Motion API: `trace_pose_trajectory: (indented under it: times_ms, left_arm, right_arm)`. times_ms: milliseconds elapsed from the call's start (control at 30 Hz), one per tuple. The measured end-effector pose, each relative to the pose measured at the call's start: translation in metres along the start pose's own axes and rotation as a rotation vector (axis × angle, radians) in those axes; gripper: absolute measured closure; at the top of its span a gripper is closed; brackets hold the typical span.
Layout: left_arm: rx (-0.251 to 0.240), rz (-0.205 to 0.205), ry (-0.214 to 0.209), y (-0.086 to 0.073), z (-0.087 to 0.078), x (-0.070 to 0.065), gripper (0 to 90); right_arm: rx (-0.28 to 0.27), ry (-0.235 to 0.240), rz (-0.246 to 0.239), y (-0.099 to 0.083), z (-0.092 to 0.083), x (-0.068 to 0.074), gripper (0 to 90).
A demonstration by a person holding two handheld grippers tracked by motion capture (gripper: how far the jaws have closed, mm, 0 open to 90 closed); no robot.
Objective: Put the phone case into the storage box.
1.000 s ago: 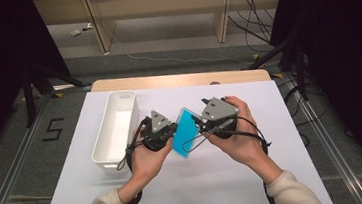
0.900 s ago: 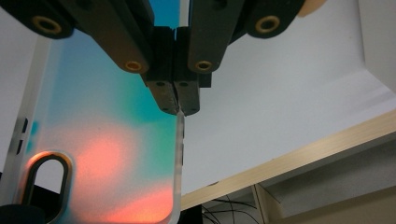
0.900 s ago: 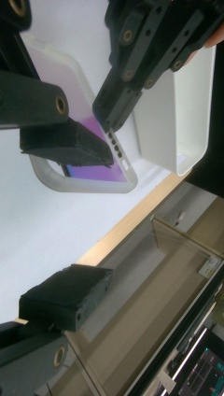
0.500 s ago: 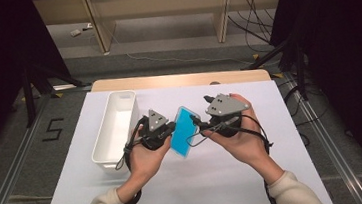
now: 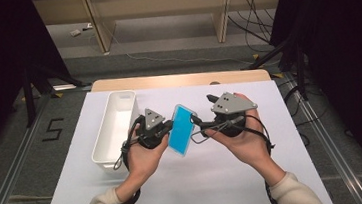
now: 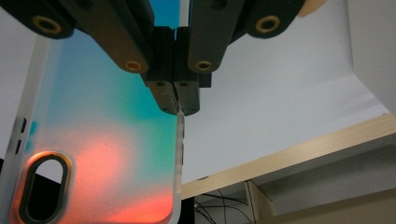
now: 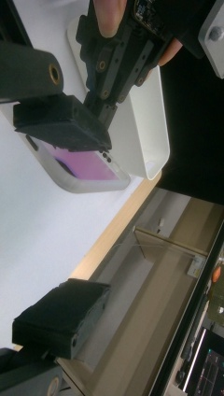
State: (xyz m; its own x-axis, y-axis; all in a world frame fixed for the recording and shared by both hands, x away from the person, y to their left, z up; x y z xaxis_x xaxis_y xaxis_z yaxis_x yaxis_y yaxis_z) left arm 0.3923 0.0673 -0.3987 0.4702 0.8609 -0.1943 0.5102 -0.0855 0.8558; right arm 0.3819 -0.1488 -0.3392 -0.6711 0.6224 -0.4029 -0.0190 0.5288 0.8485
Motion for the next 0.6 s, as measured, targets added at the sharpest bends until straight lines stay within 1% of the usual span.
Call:
trace_pose_trajectory:
  times_ms: [67,100,133,233,267,300,333,467,567,600]
  left_arm:
    - [-0.004,-0.009,-0.001,0.001,-0.001,0.000,88.7]
    - [-0.005,-0.004,-0.001,0.001,-0.001,0.001,88.7]
    - [-0.005,-0.007,-0.002,0.001,-0.002,0.001,88.7]
    - [-0.008,-0.013,-0.002,0.003,-0.003,0.001,88.7]
    - [-0.010,-0.009,-0.002,0.003,-0.004,0.002,88.7]
    - [-0.016,-0.014,-0.002,0.004,-0.004,0.002,88.7]
    - [-0.016,-0.012,-0.002,0.004,-0.005,0.002,88.7]
    - [-0.025,-0.018,0.000,0.006,-0.007,0.003,88.7]
    - [-0.031,-0.026,0.000,0.006,-0.008,0.004,88.7]
    - [-0.028,-0.023,0.002,0.007,-0.008,0.005,88.7]
  right_arm:
    - [-0.006,0.004,0.003,-0.001,-0.002,-0.002,26.0]
    - [-0.013,-0.002,0.016,-0.001,-0.002,-0.002,25.7]
    - [-0.019,0.007,0.023,-0.002,-0.003,-0.003,25.6]
    - [-0.008,0.012,0.041,-0.005,-0.006,-0.005,24.5]
    - [-0.015,0.002,0.042,-0.006,-0.006,-0.005,24.5]
    - [-0.015,0.017,0.048,-0.007,-0.007,-0.005,24.3]
    - [-0.020,0.008,0.050,-0.008,-0.007,-0.006,24.0]
    - [-0.025,0.018,0.057,-0.010,-0.009,-0.008,23.4]
    - [-0.037,0.017,0.066,-0.011,-0.009,-0.009,22.6]
    - [-0.041,0.009,0.067,-0.011,-0.010,-0.009,22.4]
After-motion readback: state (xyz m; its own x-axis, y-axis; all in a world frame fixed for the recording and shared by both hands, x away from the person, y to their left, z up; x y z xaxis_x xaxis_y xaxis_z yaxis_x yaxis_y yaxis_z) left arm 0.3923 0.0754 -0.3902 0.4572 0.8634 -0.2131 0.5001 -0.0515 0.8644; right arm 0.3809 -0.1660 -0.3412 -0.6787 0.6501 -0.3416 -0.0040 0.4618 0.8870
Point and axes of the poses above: each handheld gripper's, and its own axes: z roughly forward along the jaws, y roughly out of its top, x roughly to its left, the point moved 1 cm from there along z, roughly forward along the jaws, and after that the axes turned 11 degrees about -z, right-handed, at the moved point
